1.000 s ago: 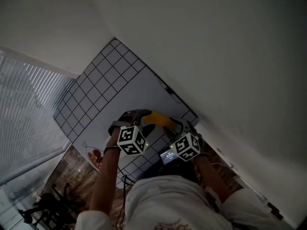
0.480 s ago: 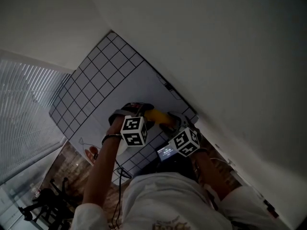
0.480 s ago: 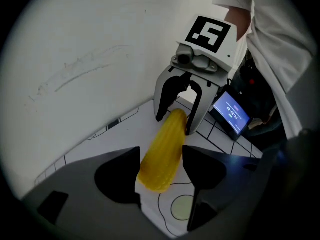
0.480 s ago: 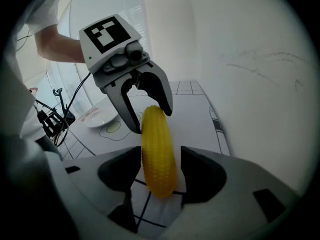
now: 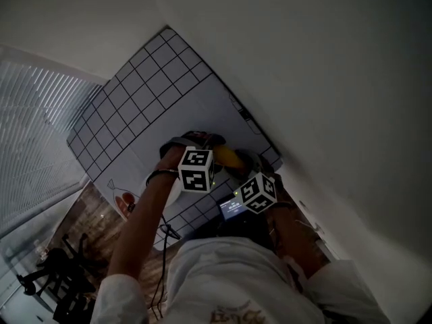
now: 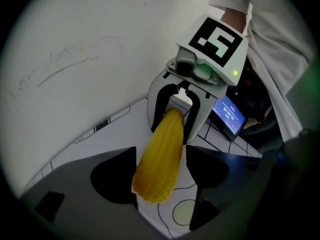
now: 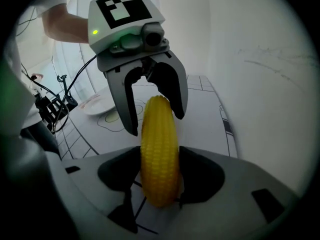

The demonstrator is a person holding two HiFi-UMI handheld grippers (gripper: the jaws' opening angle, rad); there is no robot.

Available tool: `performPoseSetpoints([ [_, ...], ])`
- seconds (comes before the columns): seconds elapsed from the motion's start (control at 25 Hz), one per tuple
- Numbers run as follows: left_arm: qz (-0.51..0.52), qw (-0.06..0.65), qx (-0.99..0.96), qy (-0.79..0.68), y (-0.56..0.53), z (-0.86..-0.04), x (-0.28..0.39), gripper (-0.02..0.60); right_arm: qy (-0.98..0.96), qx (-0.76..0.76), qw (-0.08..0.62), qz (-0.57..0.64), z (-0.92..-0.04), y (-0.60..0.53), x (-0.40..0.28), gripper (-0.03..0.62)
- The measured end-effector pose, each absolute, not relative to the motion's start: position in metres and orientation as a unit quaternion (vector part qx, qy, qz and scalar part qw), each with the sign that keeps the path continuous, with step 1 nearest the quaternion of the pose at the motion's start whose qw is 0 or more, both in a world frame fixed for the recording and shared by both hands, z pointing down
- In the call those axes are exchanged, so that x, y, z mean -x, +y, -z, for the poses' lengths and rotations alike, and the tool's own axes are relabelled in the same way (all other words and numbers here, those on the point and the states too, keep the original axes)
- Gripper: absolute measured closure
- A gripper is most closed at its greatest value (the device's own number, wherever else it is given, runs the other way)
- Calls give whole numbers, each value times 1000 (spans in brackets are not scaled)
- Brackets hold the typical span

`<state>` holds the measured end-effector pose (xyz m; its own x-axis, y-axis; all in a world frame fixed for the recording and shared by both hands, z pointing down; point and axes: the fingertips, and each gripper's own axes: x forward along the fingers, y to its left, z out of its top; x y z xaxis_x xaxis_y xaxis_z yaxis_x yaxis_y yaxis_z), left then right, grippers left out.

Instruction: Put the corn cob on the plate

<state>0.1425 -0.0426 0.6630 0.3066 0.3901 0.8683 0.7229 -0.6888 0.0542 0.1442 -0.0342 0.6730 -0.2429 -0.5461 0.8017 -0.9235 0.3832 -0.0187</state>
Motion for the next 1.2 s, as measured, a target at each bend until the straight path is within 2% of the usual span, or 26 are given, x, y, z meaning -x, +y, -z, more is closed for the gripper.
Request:
performPoseSetpoints([
  [0.2, 494, 232, 748, -376, -41, -682, -142, 268, -744, -492, 371, -257, -674, -35, -144, 349],
  [0.8, 503, 191, 759, -367, -40, -676, -142, 288, -756, -472, 390, -230, -665, -31, -145, 353],
  [1.2, 485, 164, 794, -329, -37, -637, -140, 288, -778, -441, 404, -192, -625, -29, -143, 353],
])
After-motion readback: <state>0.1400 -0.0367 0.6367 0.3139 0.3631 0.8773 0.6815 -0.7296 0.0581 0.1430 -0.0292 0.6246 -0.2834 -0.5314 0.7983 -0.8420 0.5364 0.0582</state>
